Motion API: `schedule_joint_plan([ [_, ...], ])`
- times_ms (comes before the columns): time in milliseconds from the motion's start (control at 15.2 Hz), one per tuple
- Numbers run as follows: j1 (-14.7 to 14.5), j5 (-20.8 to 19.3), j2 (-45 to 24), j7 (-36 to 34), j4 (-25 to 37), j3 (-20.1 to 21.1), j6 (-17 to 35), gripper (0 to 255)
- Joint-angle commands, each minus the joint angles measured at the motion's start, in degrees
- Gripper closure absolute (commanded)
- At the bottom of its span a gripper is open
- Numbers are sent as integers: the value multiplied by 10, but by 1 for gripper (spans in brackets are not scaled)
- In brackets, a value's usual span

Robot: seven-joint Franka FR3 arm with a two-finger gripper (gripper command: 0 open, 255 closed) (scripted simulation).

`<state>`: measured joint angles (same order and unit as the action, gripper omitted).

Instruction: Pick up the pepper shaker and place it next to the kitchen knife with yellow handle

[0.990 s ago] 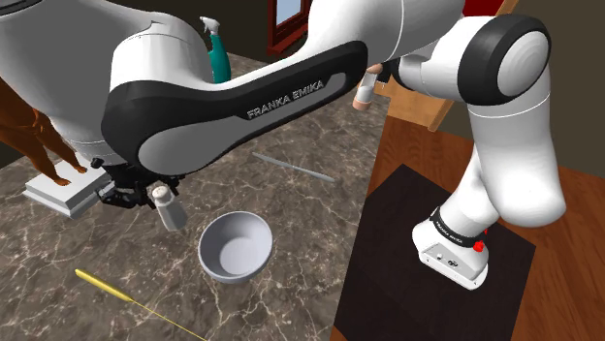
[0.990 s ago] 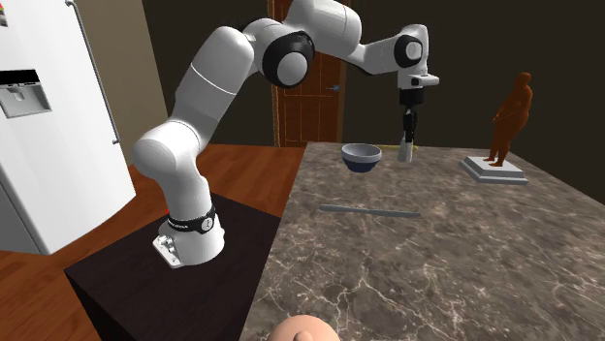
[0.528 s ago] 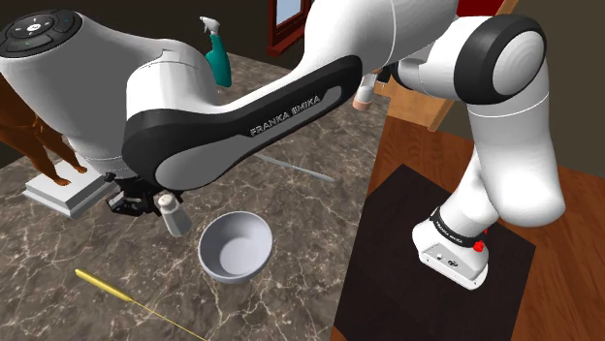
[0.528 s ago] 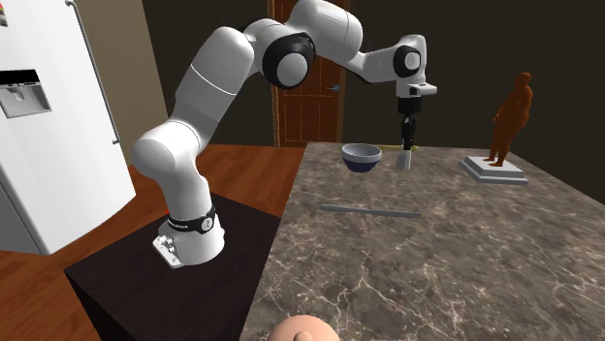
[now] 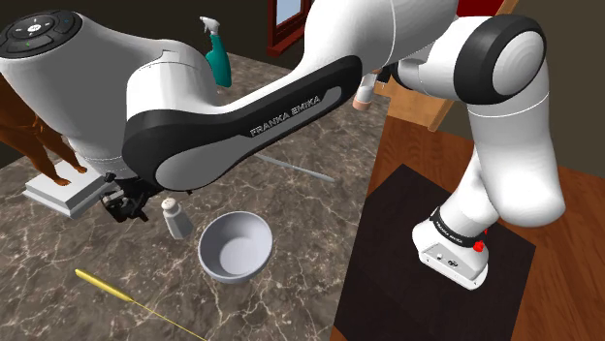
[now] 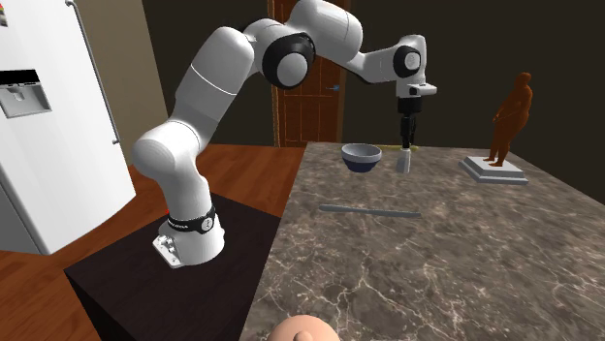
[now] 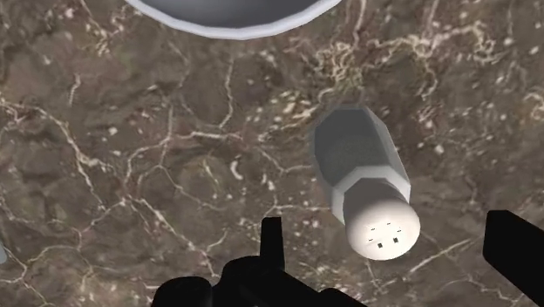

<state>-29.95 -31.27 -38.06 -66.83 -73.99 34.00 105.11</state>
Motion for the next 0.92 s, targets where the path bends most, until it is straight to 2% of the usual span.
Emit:
schedule_joint_plan([
  [0,0,0,0,0,0,0,0,0],
  [66,0,0,0,0,0,0,0,0],
  [330,-16,10,11,12,56,6,-63,0],
  [858,-16,10,11,12,56,6,-63,0],
])
